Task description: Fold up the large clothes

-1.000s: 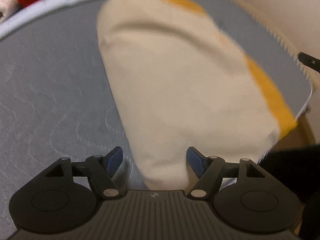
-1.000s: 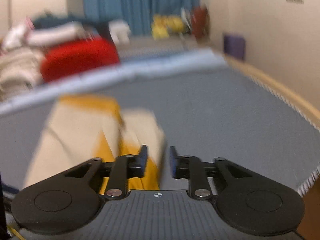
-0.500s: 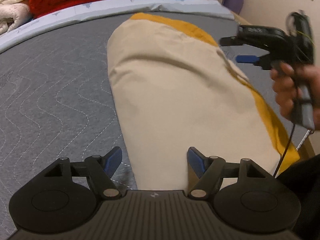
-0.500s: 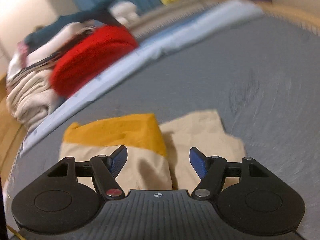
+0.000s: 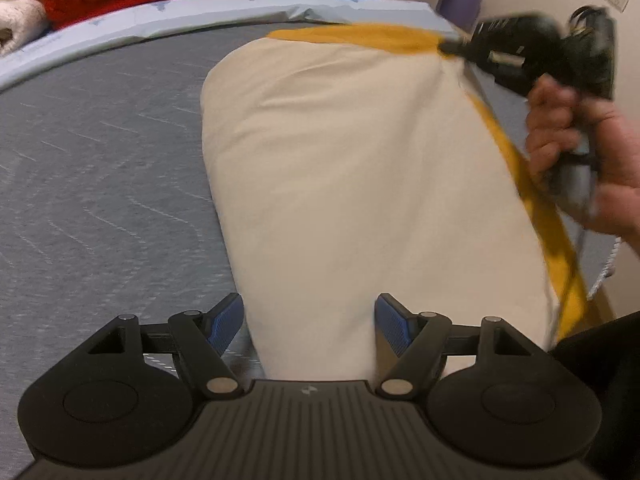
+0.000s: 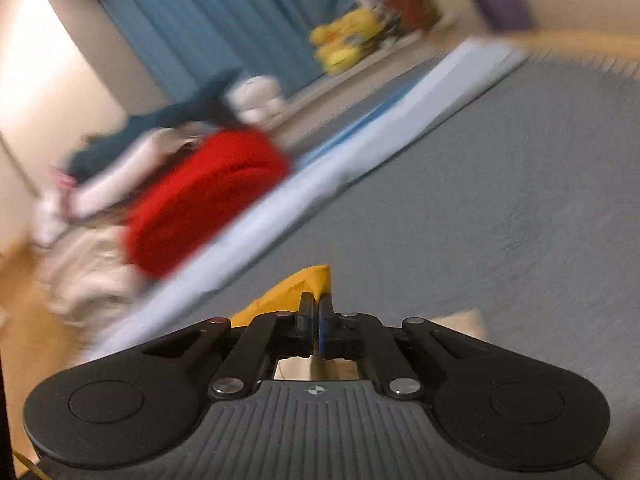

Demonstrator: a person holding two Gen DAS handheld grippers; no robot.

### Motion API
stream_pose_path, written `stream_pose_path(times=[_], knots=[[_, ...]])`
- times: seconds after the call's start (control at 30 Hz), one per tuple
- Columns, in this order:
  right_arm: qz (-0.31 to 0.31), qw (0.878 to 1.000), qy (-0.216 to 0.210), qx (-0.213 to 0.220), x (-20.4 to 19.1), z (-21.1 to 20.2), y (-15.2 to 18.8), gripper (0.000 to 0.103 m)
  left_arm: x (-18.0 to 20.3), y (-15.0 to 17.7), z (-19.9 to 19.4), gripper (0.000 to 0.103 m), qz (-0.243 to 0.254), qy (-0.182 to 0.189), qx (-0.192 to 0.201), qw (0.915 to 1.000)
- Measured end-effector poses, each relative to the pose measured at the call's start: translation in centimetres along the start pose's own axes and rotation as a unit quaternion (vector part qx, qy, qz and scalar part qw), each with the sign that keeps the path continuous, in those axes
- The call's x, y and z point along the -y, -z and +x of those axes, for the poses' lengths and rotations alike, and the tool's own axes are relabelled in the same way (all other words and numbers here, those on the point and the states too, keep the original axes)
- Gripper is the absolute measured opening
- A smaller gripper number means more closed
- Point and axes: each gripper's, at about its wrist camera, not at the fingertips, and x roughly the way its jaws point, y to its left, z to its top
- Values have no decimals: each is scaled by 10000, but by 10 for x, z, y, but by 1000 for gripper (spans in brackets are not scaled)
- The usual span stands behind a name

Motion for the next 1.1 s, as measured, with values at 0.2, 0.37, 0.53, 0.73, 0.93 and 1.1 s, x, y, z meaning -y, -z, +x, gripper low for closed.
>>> stream_pose_path(times=[0.2, 0.37, 0.53, 0.73, 0.93, 1.1], knots=[[-833, 9806, 1351, -1152, 10, 45, 34, 4, 11, 10, 9, 80, 237, -4, -305, 9993], [-1213, 9818, 1417, -357, -12, 5, 28, 12, -1, 9, -5, 79, -21, 187, -68, 9998], [-1658, 9849, 348, -347, -28, -52, 33, 12, -12, 4, -10, 79, -380, 307, -9, 9988], [-2333, 9485, 86, -2143, -28, -66, 69, 17, -17, 1, -8, 79, -664, 401, -43, 9970], [-2265, 9393, 460, -2537, 7, -64, 93, 18, -8, 4, 18, 80, -469, 154, -621, 9968], [-1776, 9631, 672, -1905, 22, -85, 79, 68, -37, -19, 14, 81, -1274, 206, -137, 9915]])
